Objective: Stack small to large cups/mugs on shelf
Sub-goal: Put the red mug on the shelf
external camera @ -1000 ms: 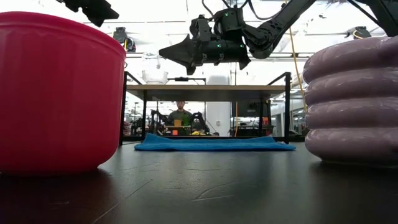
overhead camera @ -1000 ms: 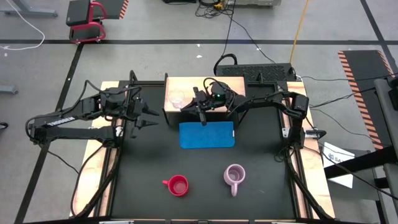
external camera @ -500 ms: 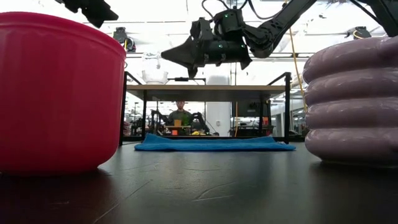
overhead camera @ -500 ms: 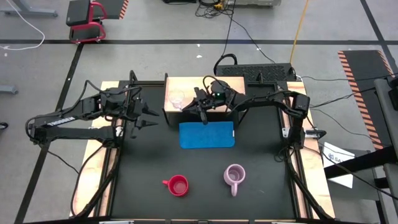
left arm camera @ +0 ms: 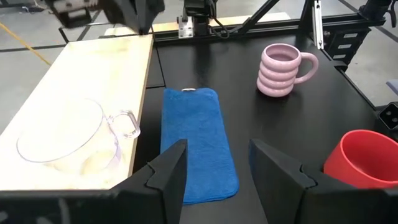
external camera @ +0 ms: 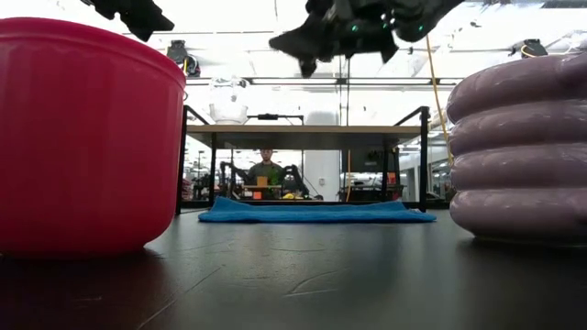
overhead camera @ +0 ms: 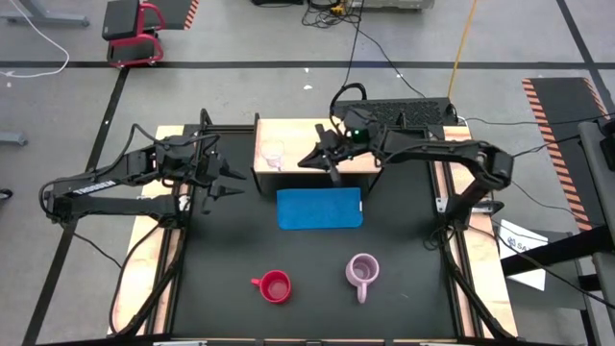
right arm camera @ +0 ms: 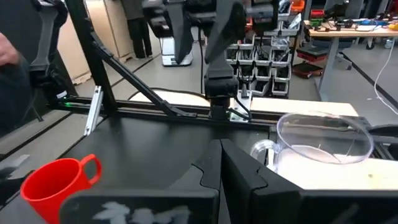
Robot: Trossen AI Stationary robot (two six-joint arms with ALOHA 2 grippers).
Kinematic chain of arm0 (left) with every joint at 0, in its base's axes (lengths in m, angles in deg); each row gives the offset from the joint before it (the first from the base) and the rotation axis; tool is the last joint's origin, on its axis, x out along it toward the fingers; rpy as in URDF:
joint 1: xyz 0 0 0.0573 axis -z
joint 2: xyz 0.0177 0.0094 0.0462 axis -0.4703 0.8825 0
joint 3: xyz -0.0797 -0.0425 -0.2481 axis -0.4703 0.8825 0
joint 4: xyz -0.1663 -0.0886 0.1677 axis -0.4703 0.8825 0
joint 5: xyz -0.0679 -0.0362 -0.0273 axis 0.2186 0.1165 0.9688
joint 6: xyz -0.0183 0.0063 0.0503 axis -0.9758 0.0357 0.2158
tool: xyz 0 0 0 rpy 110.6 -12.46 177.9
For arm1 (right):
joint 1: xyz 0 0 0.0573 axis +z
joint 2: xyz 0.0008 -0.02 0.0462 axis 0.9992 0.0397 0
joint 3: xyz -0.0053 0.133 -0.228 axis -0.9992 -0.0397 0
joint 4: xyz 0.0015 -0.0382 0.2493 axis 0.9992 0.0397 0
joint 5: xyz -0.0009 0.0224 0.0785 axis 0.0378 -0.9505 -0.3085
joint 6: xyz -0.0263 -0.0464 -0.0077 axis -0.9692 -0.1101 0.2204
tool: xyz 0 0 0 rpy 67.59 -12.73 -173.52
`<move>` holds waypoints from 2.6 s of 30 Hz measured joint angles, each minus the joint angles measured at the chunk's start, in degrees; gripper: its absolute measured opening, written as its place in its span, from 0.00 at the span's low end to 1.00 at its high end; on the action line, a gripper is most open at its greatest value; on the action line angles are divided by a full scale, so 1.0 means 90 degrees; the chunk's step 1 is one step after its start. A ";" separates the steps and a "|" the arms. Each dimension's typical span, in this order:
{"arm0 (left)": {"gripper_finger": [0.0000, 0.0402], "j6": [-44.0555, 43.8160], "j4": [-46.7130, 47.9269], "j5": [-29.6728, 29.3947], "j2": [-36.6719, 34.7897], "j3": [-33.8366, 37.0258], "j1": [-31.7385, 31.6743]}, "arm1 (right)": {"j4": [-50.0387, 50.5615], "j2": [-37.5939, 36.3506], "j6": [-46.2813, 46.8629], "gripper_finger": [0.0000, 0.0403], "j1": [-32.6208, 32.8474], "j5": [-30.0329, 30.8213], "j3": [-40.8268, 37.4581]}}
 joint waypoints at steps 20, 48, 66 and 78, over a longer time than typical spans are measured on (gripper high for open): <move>0.43 -0.0009 -0.0168 -0.0145 0.0000 0.0000 0.0532 | -0.1525 -0.2575 0.0807 0.00 0.0138 0.0348 -0.2802; 0.43 -0.1369 -0.0539 -0.0763 -0.2787 0.1415 0.0576 | 0.1180 -0.6072 0.0569 0.00 0.0189 0.1219 -0.4221; 0.43 -0.1174 -0.1408 -0.0255 -0.2968 0.2064 0.0578 | 0.1819 -0.8128 0.0768 0.00 0.0191 0.1382 -0.5265; 0.43 -0.1378 -0.1357 -0.0328 -0.3503 0.2482 0.0581 | 0.1867 -0.9110 0.0901 0.00 0.0191 0.1379 -0.6066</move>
